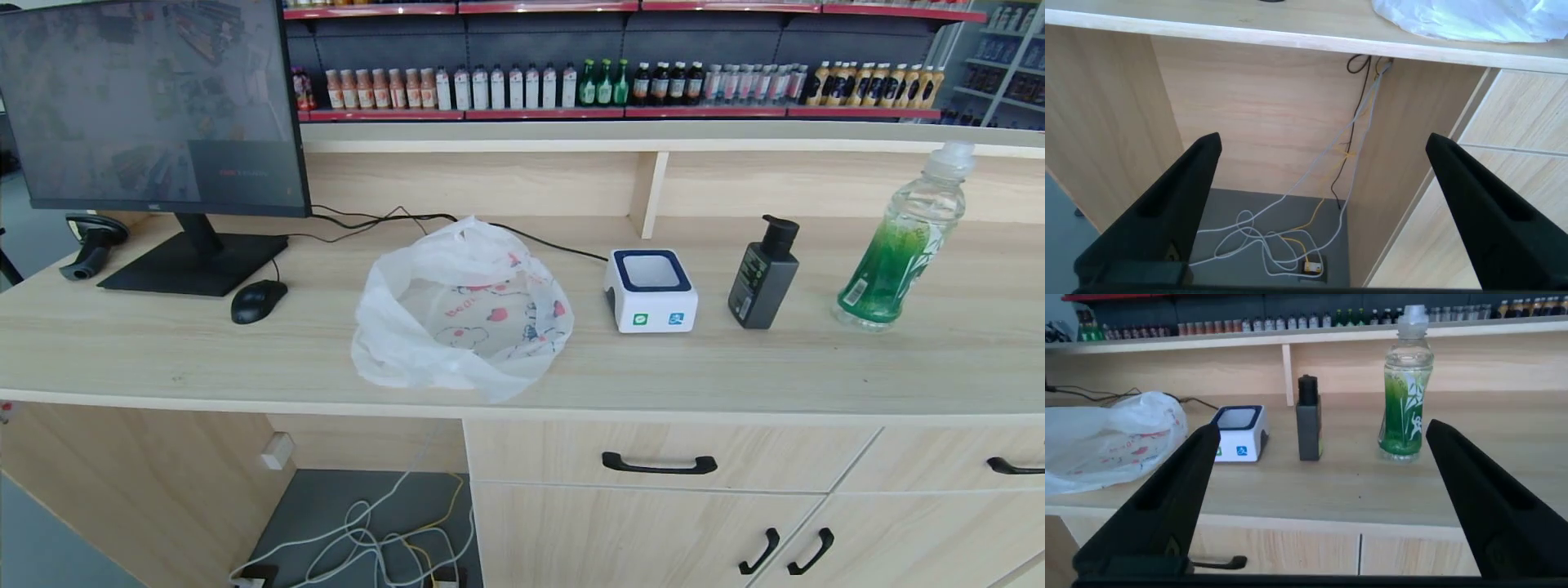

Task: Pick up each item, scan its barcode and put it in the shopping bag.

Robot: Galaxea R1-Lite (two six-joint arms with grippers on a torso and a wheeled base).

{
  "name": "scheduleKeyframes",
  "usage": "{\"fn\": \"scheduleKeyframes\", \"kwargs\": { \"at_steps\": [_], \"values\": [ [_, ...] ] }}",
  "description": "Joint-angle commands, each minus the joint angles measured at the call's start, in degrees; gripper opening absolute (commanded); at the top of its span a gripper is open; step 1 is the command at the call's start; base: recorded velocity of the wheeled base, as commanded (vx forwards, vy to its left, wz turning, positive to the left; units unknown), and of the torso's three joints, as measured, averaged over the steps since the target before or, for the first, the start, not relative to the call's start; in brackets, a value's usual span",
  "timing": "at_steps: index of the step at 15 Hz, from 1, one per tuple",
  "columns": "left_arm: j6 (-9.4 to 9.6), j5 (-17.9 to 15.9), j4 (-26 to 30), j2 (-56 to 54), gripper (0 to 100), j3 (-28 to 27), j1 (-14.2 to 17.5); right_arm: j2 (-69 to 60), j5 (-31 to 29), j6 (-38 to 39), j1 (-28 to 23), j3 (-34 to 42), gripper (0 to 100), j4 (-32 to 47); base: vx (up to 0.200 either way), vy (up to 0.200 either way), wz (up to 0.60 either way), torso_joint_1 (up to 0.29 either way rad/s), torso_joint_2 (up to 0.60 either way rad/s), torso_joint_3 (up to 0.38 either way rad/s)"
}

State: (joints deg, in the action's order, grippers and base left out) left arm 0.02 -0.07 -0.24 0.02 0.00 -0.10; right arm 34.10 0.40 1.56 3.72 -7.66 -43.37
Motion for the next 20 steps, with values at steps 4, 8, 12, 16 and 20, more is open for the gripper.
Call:
{"fn": "scheduleKeyframes", "kwargs": {
  "at_steps": [4, 8, 12, 16, 20],
  "values": [
    [0.06, 0.0, 0.0, 0.0, 100, 0.0, 0.0, 43.7, 0.7, 0.7, 2.2, -2.3, 100, -34.6, 0.0, 0.0, 0.0, 0.0, 0.0, 0.0],
    [-0.02, 0.0, 0.0, 0.0, 100, 0.0, 0.0, 52.7, 7.6, 0.5, 3.0, -5.2, 100, -35.2, 0.0, 0.0, 0.0, 0.0, 0.0, 0.0],
    [0.06, 0.0, 0.0, 0.0, 100, 0.0, 0.0, 59.8, 7.6, -1.3, 1.5, -10.7, 100, -36.6, 0.0, 0.0, 0.0, 0.0, 0.0, 0.0],
    [0.06, 0.0, 0.0, 0.0, 100, 0.0, 0.0, 66.7, 7.6, -1.8, 0.1, -19.7, 100, -36.7, 0.0, 0.0, 0.0, 0.0, 0.0, 0.0],
    [-0.02, 0.0, 0.0, 0.0, 100, 0.0, 0.0, 71.8, 7.6, -1.7, -0.8, -25.5, 100, -36.7, 0.0, 0.0, 0.0, 0.0, 0.0, 0.0]
  ]
}}
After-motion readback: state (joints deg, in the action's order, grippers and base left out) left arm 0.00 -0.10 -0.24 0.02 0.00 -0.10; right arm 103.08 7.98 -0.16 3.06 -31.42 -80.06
